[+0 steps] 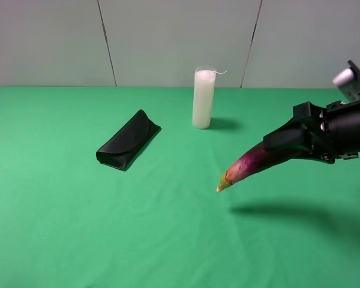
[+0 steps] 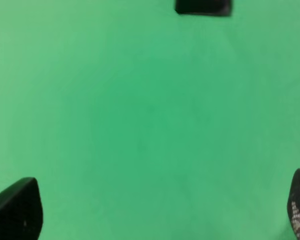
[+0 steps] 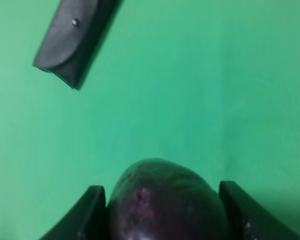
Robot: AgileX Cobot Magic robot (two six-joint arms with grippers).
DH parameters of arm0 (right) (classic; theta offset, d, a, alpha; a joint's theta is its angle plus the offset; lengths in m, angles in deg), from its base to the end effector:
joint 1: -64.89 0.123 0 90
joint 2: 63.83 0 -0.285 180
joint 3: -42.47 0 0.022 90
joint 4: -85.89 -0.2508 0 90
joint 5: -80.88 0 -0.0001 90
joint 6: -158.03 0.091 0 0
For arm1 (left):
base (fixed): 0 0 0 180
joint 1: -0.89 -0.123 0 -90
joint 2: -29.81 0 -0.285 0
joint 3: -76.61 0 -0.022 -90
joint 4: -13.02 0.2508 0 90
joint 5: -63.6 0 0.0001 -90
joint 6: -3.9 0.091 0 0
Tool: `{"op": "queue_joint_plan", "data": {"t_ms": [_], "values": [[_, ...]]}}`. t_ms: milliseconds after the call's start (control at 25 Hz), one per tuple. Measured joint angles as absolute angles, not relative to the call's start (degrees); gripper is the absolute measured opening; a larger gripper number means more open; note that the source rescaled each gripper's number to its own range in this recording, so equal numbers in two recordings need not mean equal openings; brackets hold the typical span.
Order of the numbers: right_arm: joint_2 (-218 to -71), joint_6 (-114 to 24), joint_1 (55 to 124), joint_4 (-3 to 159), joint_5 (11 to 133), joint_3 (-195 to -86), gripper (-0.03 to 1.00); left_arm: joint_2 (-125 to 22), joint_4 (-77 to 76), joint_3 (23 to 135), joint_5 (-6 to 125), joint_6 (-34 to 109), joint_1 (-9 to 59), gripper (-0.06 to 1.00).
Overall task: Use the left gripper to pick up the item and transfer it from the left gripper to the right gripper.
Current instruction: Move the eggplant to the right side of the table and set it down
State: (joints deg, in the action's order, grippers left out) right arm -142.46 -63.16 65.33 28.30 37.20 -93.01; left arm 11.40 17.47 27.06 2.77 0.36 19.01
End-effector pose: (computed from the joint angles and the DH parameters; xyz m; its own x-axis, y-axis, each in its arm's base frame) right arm 0.2020 0.0547 0.2195 -0.8995 0.0996 -0.4255 -0.1792 0.8041 0.5669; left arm 0.0253 -0.0018 0.2706 -0.6005 0.1714 -0.7810 0.2458 0.9690 0.0237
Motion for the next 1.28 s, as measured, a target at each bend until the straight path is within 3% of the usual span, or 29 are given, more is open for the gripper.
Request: {"op": "queue_joint_plan", "data": {"t_ms": [240, 720, 1280], "values": [[-148.0, -63.2, 65.3, 30.1, 36.6, -95.5, 0.0, 19.7, 17.5, 27.1, 2.8, 0.4, 13.2, 0.98], [-158.7, -57.2, 65.3, 41.0, 27.6, -112.5, 0.0, 22.4, 17.5, 27.0, 2.8, 0.4, -0.2, 0.98], [-172.7, -52.3, 65.3, 48.7, 23.3, -124.8, 0.0, 22.4, 17.5, 27.0, 2.8, 0.4, -0.9, 0.98]]}}
